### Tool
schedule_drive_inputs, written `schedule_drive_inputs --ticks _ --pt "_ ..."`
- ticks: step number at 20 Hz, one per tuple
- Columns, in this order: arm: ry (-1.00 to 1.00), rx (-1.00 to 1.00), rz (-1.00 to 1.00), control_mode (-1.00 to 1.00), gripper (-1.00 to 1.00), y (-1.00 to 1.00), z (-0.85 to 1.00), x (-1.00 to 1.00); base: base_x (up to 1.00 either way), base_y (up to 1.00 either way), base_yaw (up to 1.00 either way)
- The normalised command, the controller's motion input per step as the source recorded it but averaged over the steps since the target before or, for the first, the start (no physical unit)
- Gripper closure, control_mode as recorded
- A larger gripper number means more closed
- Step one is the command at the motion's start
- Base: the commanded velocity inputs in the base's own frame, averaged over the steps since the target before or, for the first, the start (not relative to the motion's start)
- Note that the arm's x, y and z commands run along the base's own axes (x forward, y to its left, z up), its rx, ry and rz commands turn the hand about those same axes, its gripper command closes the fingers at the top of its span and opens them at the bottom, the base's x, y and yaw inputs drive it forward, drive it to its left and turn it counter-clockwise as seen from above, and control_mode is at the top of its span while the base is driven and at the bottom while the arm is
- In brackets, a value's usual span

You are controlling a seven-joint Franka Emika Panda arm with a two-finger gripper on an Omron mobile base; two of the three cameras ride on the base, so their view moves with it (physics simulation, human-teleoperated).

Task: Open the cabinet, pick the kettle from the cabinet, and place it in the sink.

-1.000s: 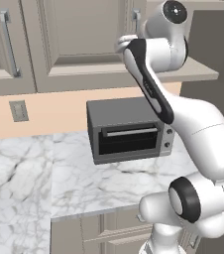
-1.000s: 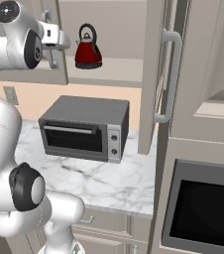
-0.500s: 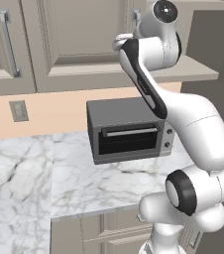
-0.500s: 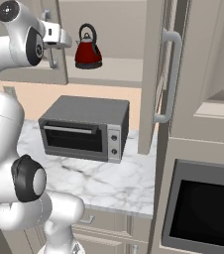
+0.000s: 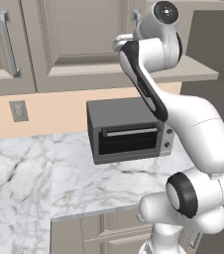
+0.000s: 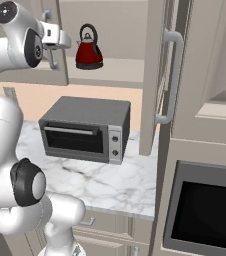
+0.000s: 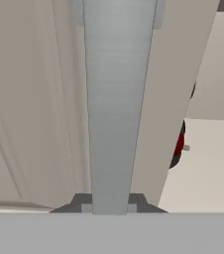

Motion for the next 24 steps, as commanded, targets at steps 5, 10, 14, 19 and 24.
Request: schedule_drive_inputs --ticks 5,10,14,19,24 --pt "0.00 0.00 0.00 -1.00 1.00 0.15 -0.01 -0.37 0.00 0.00 0.00" --pt "0.00 0.00 -0.03 -1.00 1.00 0.17 0.00 -0.63 0.00 0.00 0.00" --pt "0.00 0.00 -0.07 -1.00 1.00 0.22 0.00 -0.65 0.00 0.00 0.00" --pt "-0.02 0.00 -0.13 -1.00 1.00 0.31 0.00 -0.64 0.00 0.00 0.00" --pt "-0.06 0.00 -0.19 -1.00 1.00 0.37 0.00 -0.61 0.00 0.00 0.00"
